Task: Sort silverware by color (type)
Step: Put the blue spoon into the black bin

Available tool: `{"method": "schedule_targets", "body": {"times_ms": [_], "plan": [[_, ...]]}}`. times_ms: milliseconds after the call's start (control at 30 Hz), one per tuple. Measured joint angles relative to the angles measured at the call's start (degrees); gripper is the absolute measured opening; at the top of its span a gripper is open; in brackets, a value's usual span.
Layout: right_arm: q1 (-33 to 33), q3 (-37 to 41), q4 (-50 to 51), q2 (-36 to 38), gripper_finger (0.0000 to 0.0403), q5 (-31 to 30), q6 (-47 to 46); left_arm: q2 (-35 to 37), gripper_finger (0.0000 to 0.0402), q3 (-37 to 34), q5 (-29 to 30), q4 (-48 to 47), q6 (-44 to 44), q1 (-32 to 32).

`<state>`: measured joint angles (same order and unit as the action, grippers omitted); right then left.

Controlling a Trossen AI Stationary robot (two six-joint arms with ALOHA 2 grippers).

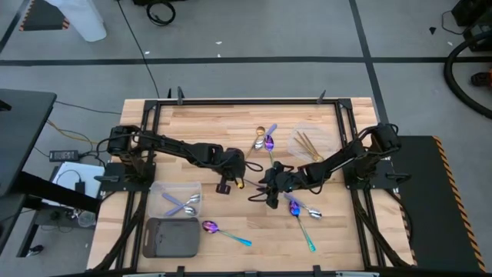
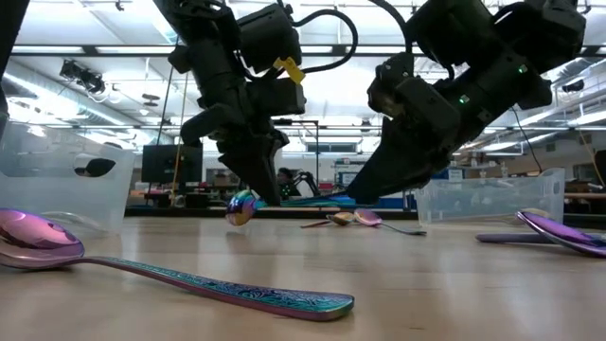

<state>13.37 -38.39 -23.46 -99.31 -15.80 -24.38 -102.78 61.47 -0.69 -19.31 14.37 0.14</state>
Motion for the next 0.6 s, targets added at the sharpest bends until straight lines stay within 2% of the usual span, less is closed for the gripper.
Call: {"method": "schedule_targets", "body": {"times_ms": [233,500,600], "plan": [[0.00,0.00,2.47,0.04,0.0108,-0.10,-0.96,0.00,0.0002,0.00,-0.02,2.21,0.38,0.00],[-0.16,0.03,3.37,0.04,0.0014,-1.20,-1.24,0.00,0.0002,0.00,-0.20,3.93,2.54,0.00],[-0.17,0.04,3.40,0.04,0.0014,-1.06,-1.81,0.00,0.0012,-0.04,-0.05,4.29,2.57,0.00]]}}
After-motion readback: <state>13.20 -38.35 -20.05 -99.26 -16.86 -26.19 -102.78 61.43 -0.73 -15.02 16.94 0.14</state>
